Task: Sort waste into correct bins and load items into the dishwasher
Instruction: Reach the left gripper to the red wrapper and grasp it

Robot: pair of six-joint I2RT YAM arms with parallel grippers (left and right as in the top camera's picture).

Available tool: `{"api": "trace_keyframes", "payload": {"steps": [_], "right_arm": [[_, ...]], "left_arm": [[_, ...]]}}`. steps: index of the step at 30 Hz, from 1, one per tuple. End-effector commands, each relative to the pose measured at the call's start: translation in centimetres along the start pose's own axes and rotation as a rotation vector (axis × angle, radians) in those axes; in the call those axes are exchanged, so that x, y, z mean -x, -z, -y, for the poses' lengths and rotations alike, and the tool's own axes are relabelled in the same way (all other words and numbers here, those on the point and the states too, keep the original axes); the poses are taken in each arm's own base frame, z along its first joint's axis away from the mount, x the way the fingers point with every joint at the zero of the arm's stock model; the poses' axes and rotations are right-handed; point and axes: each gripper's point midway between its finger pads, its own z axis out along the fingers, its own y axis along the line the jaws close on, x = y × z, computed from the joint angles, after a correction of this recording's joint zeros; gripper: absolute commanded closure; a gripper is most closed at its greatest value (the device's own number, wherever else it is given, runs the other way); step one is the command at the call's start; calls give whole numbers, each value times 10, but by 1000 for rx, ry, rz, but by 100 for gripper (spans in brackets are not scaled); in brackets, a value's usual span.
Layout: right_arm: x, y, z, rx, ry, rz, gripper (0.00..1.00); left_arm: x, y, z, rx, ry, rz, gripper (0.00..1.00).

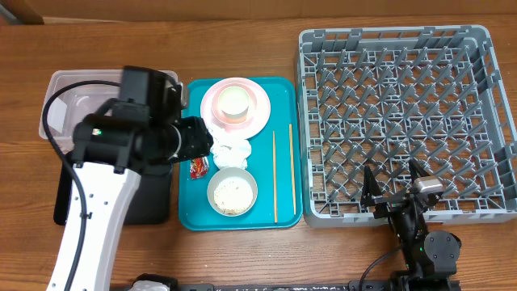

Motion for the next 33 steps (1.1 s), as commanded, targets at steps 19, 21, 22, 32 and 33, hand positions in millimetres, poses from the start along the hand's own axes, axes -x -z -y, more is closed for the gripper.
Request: {"api": "trace_keyframes", "payload": {"steps": [19,21,22,32,33], "right_arm": [[-3,0,1,-3,-4,-1,0],[-3,0,1,-3,-4,-1,0],[-3,0,1,-3,-4,-1,0],[-3,0,1,-3,-4,-1,0],[-3,0,1,-3,-4,-1,0]], "left_arm": [[-26,-112,-66,429,156,-84,51],[-28,-124,-70,448,156,-114,52],[-29,-129,-71,456,155,-127,53],[-42,-173,-87,523,124,-247,55],[-43,-176,-88,524,113,-254,56]]}}
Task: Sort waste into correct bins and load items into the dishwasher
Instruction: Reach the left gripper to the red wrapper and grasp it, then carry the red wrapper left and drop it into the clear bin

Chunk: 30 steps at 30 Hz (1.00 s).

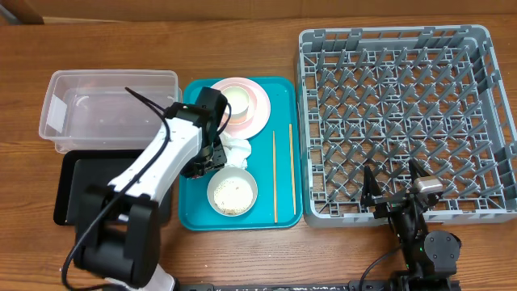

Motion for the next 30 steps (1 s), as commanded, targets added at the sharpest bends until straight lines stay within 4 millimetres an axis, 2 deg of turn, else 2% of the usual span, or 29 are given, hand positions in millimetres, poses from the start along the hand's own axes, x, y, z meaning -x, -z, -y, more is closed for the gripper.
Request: {"api": "trace_keyframes", "payload": {"steps": [1,6,10,14,16,21,25,30], "right_arm": [[-3,0,1,-3,-4,0,0],[-3,0,1,-4,-4,-1,0],[-3,0,1,-4,-4,-1,0],[-3,0,1,-4,-4,-1,0],[-3,0,1,-4,-4,-1,0],[-3,0,1,-4,-4,-1,0],[-3,0,1,-4,-4,-1,0],[-3,0,1,-4,-4,-1,0]], "left_arm": [[0,-17,0,39,-54,-18,56],[4,-32,-2,81,-59,-19,57],[7,-34,-5,107,-60,-6,60],[7,-33,-6,109,-61,-5,77],[6,-33,-6,111,-61,-9,96],[2,-25,-10,124,-65,-32,96],[14,6,-6,96,-57,6,96],[45,82,7,-19,-27,164,96]]}}
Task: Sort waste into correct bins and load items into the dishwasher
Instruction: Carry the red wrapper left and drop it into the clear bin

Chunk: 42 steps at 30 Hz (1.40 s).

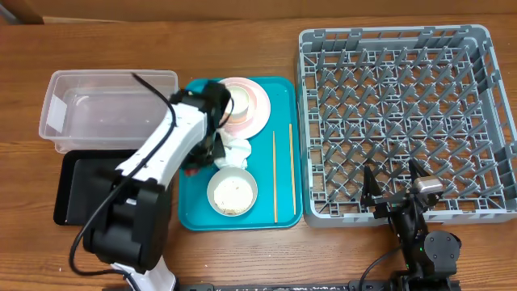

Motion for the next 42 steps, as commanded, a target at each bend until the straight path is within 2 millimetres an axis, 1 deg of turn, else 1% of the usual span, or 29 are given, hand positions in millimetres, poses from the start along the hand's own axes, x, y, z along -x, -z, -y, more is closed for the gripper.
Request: {"api": "trace_keyframes", "payload": {"steps": [1,2,5,7,8,9,10,11,12,15,16,21,23,26,27,30,32,35,38,42], "right_arm": [[-3,0,1,-3,-4,0,0],[-3,0,1,-3,-4,0,0],[-3,0,1,-3,-4,0,0],[-3,0,1,-3,-4,0,0],[-3,0,1,-3,-4,0,0],[-3,0,1,-3,-4,0,0],[-3,0,1,-3,-4,0,0],[-3,0,1,-3,-4,0,0],[-3,0,1,-3,-4,0,0],[-3,0,1,-3,-4,0,0],[-3,0,1,-3,-4,0,0],[-3,0,1,-3,-4,0,0],[-3,0,1,-3,-4,0,0],[-3,0,1,-3,-4,0,0],[-3,0,1,-3,-4,0,0],[-3,0,1,-3,-4,0,0],[-3,0,1,-3,-4,0,0],[-3,0,1,-3,-4,0,0],[-3,0,1,-3,-4,0,0],[-3,0,1,-3,-4,0,0]], "left_arm": [[36,83,4,-129,38,225,96],[42,103,3,-155,46,273,96],[58,150,-6,-201,83,405,96],[65,169,-16,-206,114,468,96],[70,177,-25,-196,138,502,96],[74,181,-33,-184,160,523,96],[80,183,-49,-158,221,544,96],[84,181,-58,-147,255,544,96],[90,173,-73,-135,297,523,96],[100,158,-95,-110,362,483,96],[106,147,-107,-92,395,459,96],[121,111,-137,-40,476,380,96],[125,98,-146,-21,498,349,96],[132,77,-156,6,502,311,96],[136,67,-162,15,517,297,96],[141,50,-170,27,541,266,96],[141,43,-174,30,551,246,96],[145,36,-178,33,534,243,96],[153,35,-180,34,531,268,94],[165,24,-176,31,518,283,92]]}}
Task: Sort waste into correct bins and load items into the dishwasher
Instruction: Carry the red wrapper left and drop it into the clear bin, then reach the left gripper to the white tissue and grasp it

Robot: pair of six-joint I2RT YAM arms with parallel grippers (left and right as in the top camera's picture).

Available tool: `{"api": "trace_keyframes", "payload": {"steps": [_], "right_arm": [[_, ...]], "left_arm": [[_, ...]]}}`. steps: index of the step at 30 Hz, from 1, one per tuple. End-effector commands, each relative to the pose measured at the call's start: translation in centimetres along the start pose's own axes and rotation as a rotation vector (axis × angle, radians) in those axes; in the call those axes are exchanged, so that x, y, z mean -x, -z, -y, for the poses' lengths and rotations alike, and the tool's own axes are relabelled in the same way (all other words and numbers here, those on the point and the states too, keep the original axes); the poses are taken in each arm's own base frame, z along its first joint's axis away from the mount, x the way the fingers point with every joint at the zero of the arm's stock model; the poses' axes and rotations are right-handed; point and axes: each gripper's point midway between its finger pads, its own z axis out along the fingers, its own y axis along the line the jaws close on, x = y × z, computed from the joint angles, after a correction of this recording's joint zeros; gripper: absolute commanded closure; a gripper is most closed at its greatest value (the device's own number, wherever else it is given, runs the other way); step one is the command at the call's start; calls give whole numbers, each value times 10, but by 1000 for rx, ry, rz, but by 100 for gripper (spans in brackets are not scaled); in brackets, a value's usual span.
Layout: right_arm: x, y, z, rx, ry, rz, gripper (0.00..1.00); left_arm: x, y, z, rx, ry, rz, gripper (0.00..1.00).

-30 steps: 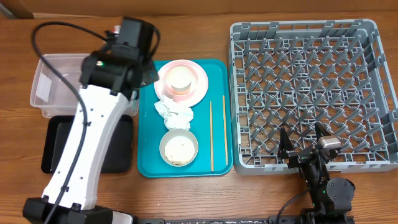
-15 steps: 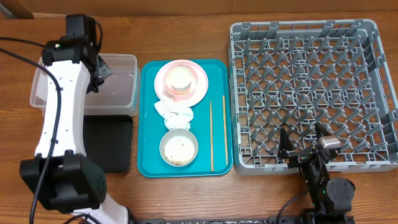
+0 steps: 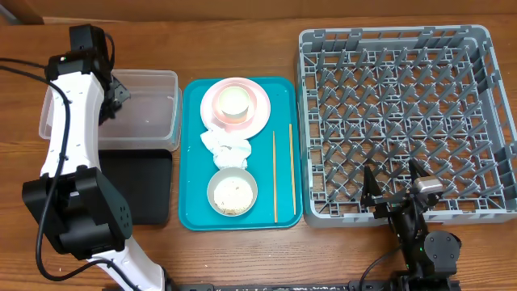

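Note:
My left gripper (image 3: 115, 89) hangs over the left end of the clear plastic bin (image 3: 153, 121); its fingers are dark and small, so their state does not show. No red wrapper is visible anywhere. The teal tray (image 3: 187, 214) holds a pink plate (image 3: 258, 109) with a small cream bowl (image 3: 233, 101) on it, a crumpled white napkin (image 3: 226, 147), a bowl of food scraps (image 3: 233, 192) and two wooden chopsticks (image 3: 275, 174). My right gripper (image 3: 392, 187) stands open at the front edge of the grey dish rack (image 3: 404, 105), holding nothing.
A black tray (image 3: 149, 186) lies in front of the clear bin, partly under my left arm. The dish rack fills the right side of the wooden table (image 3: 242, 259). The left arm's black cable runs off the left edge.
My left gripper was down on the tray at the red wrapper beside the napkin; now it is over the clear bin. The red wrapper is gone from the tray. The right arm has not moved.
The left arm first hovered over the tray's left edge, with a red wrapper lying beside the napkin. Then the gripper was down at that wrapper, and it was still there a second later. Now the gripper is over the clear bin and the wrapper has left the tray.

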Motion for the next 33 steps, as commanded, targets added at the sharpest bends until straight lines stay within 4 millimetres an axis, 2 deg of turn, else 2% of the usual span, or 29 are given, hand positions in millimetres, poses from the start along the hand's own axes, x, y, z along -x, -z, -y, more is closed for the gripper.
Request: {"api": "trace_keyframes", "payload": {"steps": [1,5,6,10,11,13,16,19,21,23,24,25,26,29,33], "right_arm": [[-3,0,1,-4,-4,-1,0],[-3,0,1,-4,-4,-1,0],[-3,0,1,-4,-4,-1,0],[-3,0,1,-4,-4,-1,0],[-3,0,1,-4,-4,-1,0],[-3,0,1,-4,-4,-1,0],[-3,0,1,-4,-4,-1,0],[-3,0,1,-4,-4,-1,0],[-3,0,1,-4,-4,-1,0],[-3,0,1,-4,-4,-1,0],[-3,0,1,-4,-4,-1,0],[-3,0,1,-4,-4,-1,0],[-3,0,1,-4,-4,-1,0],[-3,0,1,-4,-4,-1,0],[-3,0,1,-4,-4,-1,0]], "left_arm": [[2,-18,7,11,-51,-4,92],[-5,-44,12,36,-87,-42,91],[-7,-48,12,42,-92,-50,88],[-6,-50,14,38,-122,-47,60],[-4,-47,14,34,-121,-39,57],[1,-36,14,24,-116,-28,50],[7,-9,18,-39,-106,-20,40],[6,29,29,-173,-93,-30,35],[0,63,43,-315,-119,-43,34],[-10,93,59,-455,-172,-52,32],[-25,125,71,-576,-232,-62,29],[-32,136,75,-612,-257,-69,26],[-51,153,81,-639,-303,-94,23],[-89,161,89,-626,-392,-173,19],[-146,154,100,-527,-548,-260,16]]}}
